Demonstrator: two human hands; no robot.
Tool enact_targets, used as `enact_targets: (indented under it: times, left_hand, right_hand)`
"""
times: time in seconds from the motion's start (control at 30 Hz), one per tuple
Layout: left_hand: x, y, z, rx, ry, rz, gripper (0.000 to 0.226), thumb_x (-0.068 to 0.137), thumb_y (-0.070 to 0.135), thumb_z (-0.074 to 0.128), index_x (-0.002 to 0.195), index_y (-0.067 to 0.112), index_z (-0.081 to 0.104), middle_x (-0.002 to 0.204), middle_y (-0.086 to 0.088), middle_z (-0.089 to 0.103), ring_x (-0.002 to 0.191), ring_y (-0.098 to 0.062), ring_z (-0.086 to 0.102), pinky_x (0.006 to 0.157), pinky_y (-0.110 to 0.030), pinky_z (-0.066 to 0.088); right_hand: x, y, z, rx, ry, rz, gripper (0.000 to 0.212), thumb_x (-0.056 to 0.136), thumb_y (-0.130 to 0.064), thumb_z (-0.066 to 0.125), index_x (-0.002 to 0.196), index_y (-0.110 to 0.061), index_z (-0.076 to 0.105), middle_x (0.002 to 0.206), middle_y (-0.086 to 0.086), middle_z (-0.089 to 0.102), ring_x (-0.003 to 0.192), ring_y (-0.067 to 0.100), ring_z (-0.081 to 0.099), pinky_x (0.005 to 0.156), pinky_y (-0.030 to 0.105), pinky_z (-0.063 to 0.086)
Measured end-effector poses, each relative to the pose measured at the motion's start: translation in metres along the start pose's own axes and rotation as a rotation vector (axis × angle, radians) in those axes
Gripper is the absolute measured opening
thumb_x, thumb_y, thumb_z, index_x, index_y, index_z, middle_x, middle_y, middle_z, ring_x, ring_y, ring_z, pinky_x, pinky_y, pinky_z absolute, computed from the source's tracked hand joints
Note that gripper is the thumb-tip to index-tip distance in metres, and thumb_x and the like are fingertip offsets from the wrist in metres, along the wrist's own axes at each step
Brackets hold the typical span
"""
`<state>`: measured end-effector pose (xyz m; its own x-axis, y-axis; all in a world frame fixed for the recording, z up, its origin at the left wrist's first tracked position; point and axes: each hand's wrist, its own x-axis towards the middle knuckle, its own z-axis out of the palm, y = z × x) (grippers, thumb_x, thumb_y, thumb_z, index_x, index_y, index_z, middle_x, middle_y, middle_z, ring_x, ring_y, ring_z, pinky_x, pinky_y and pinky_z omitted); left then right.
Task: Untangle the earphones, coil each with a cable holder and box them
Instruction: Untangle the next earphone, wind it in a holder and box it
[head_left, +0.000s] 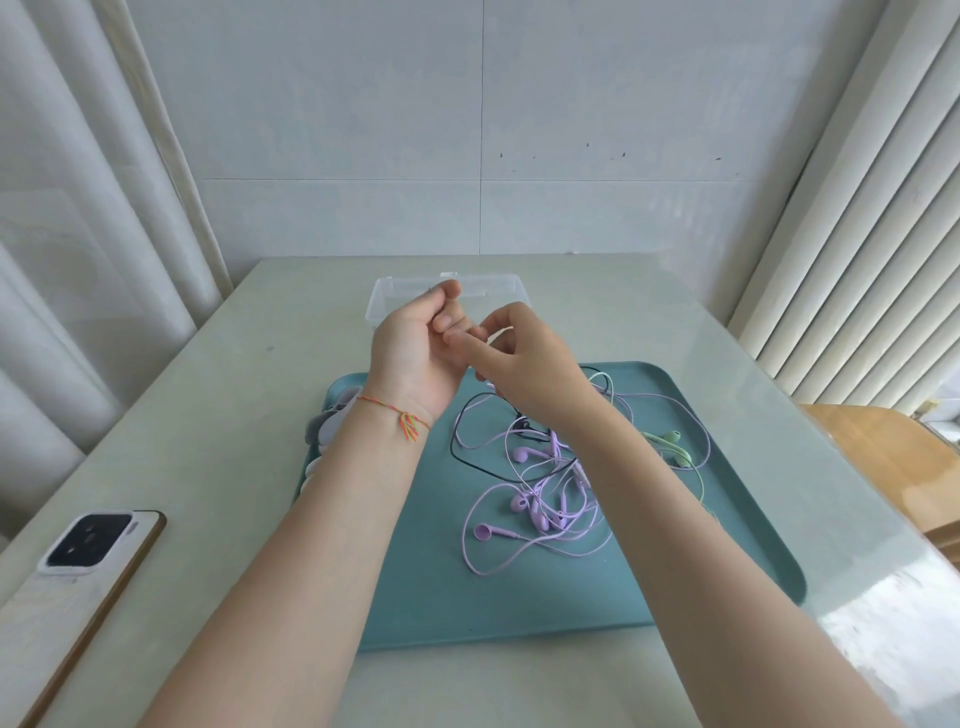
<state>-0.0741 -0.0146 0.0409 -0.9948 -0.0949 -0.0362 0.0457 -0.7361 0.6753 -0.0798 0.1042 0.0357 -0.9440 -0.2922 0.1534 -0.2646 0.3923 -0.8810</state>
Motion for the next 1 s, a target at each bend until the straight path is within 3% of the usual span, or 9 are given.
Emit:
enact_targets:
  times: [0.17, 0.3, 0.5, 0.57, 0.67, 0.8, 0.9, 1.0]
  left_hand:
    - [-0.002, -0.001, 0.003, -0.062, -0.007, -0.015, 0.023, 0.1, 0.011, 0.037, 0.082, 0.011, 0.051, 0.061, 0.002, 0.034, 0.052, -0.012, 0.032, 0.061, -0.022, 0.036]
    - [-0.003, -0.003, 0.004, -0.098, -0.03, -0.025, 0.022, 0.1, 0.01, 0.039, 0.084, 0.009, 0.053, 0.062, 0.0, 0.041, 0.054, -0.014, 0.041, 0.065, -0.024, 0.039]
    - [-0.002, -0.001, 0.003, -0.142, -0.06, -0.006, 0.025, 0.099, 0.009, 0.035, 0.079, 0.011, 0.051, 0.058, 0.002, 0.033, 0.053, -0.013, 0.03, 0.054, -0.023, 0.046]
    - [-0.002, -0.001, 0.002, -0.145, -0.037, 0.003, 0.027, 0.097, 0.009, 0.032, 0.076, 0.011, 0.049, 0.056, 0.002, 0.029, 0.05, -0.014, 0.028, 0.055, -0.026, 0.043]
    - [0.0, -0.002, -0.001, -0.151, -0.006, 0.008, 0.029, 0.097, 0.014, 0.03, 0.074, 0.011, 0.048, 0.055, 0.002, 0.028, 0.048, -0.014, 0.027, 0.06, -0.027, 0.033]
    - [0.001, -0.001, -0.003, -0.14, 0.014, 0.049, 0.029, 0.097, 0.012, 0.031, 0.073, 0.012, 0.047, 0.055, 0.003, 0.027, 0.048, -0.014, 0.025, 0.058, -0.026, 0.033]
    - [0.0, 0.001, -0.001, -0.11, 0.01, 0.086, 0.027, 0.097, 0.01, 0.034, 0.073, 0.013, 0.047, 0.056, 0.003, 0.03, 0.049, -0.013, 0.027, 0.059, -0.026, 0.034]
    - [-0.002, -0.001, 0.002, -0.084, 0.011, 0.1, 0.027, 0.099, 0.011, 0.037, 0.076, 0.011, 0.051, 0.061, 0.0, 0.044, 0.053, -0.014, 0.042, 0.064, -0.025, 0.037]
  right_hand:
    - [0.001, 0.002, -0.002, -0.09, 0.046, -0.071, 0.037, 0.084, -0.041, 0.069, 0.102, -0.014, 0.052, 0.067, 0.004, 0.056, 0.057, 0.014, 0.046, 0.047, 0.018, 0.034]
    - [0.003, 0.007, 0.0, -0.171, 0.093, -0.108, 0.029, 0.088, -0.033, 0.065, 0.101, -0.011, 0.053, 0.065, 0.0, 0.054, 0.06, 0.018, 0.049, 0.05, 0.016, 0.035]
    - [0.003, 0.009, 0.001, -0.201, 0.106, -0.132, 0.022, 0.092, -0.033, 0.06, 0.096, -0.012, 0.055, 0.074, 0.014, 0.066, 0.067, 0.027, 0.058, 0.054, 0.023, 0.039]
    - [0.001, 0.008, 0.006, -0.221, 0.089, -0.136, 0.021, 0.095, -0.031, 0.056, 0.097, -0.01, 0.054, 0.073, 0.018, 0.065, 0.066, 0.031, 0.057, 0.059, 0.033, 0.044]
    - [0.0, 0.008, 0.011, -0.255, 0.082, -0.136, 0.021, 0.097, -0.031, 0.052, 0.098, -0.009, 0.054, 0.071, 0.016, 0.065, 0.066, 0.032, 0.058, 0.062, 0.037, 0.046]
    - [0.001, 0.007, 0.008, -0.239, 0.045, -0.076, 0.03, 0.096, -0.039, 0.053, 0.09, -0.011, 0.059, 0.072, 0.011, 0.068, 0.062, 0.022, 0.056, 0.058, 0.03, 0.044]
    - [0.001, 0.006, 0.006, -0.248, 0.084, -0.043, 0.043, 0.095, -0.041, 0.053, 0.077, -0.004, 0.065, 0.054, -0.003, 0.056, 0.054, 0.019, 0.051, 0.058, 0.029, 0.043]
    - [-0.002, 0.005, 0.008, -0.249, 0.089, -0.034, 0.043, 0.098, -0.031, 0.048, 0.072, -0.003, 0.066, 0.039, -0.012, 0.047, 0.043, 0.007, 0.039, 0.044, 0.017, 0.031]
